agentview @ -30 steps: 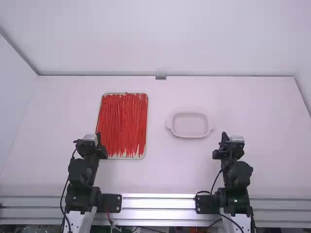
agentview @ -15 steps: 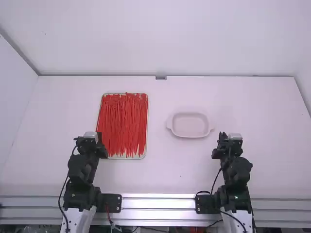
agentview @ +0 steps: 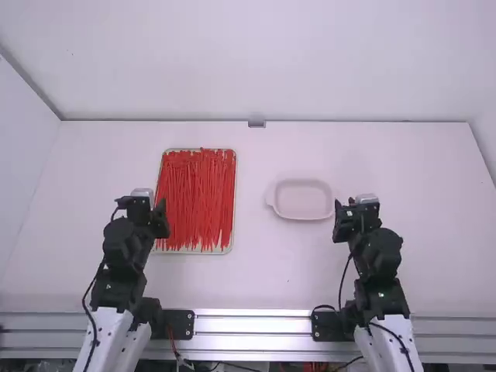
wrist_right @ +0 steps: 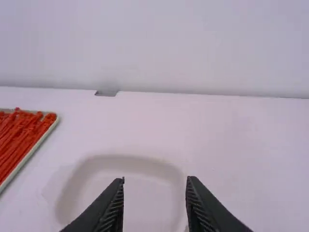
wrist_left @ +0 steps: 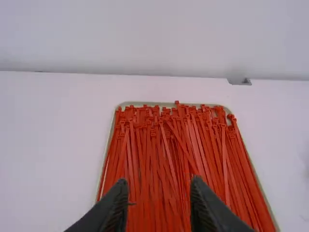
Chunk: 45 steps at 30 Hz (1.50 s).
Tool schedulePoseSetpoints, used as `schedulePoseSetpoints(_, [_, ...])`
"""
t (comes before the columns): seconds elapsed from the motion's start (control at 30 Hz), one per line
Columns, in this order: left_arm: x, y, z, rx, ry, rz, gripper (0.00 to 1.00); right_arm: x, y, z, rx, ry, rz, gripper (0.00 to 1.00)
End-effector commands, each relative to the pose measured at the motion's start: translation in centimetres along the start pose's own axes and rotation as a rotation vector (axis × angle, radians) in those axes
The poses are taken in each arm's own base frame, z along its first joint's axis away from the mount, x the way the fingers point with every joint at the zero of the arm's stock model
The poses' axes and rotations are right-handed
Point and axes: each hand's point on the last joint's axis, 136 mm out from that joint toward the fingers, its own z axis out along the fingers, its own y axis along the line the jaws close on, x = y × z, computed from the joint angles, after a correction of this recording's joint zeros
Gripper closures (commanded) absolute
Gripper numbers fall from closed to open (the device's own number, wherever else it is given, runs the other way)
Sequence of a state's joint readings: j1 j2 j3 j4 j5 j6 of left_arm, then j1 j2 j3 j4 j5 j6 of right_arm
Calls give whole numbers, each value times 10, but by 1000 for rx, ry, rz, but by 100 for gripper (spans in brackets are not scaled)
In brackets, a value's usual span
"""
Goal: Fasten the cable tie
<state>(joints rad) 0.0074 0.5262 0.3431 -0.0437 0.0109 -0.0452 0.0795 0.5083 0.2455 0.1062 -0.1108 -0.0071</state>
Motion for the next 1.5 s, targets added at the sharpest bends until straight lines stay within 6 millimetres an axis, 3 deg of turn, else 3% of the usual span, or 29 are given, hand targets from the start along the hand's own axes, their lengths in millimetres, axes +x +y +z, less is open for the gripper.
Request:
schedulePoseSetpoints(0.0, [-16, -6, 4, 31, 11, 0, 59, -22, 10, 5, -49, -15, -18, 59])
schedulePoseSetpoints(0.37, [-30, -12, 41, 53, 161, -30, 39, -49, 20, 47, -90, 22, -25, 39])
schedulePoseSetpoints(0.57, [-33, -15, 67, 69, 243, -35, 27, -56, 40, 74, -218, 45, -23, 27])
schedulePoseSetpoints(0.8, [-37, -32, 98, 177, 301, 17, 15, -61, 63, 103, -346, 69, -29, 15])
schedulePoseSetpoints(1.03, [-36, -33, 127, 184, 336, -1, 7, -57, 94, 115, -531, 75, -88, 7])
schedulePoseSetpoints(1.47, [-24, -35, 148, 193, 394, -10, 1, -51, 102, 130, -564, 116, -36, 1])
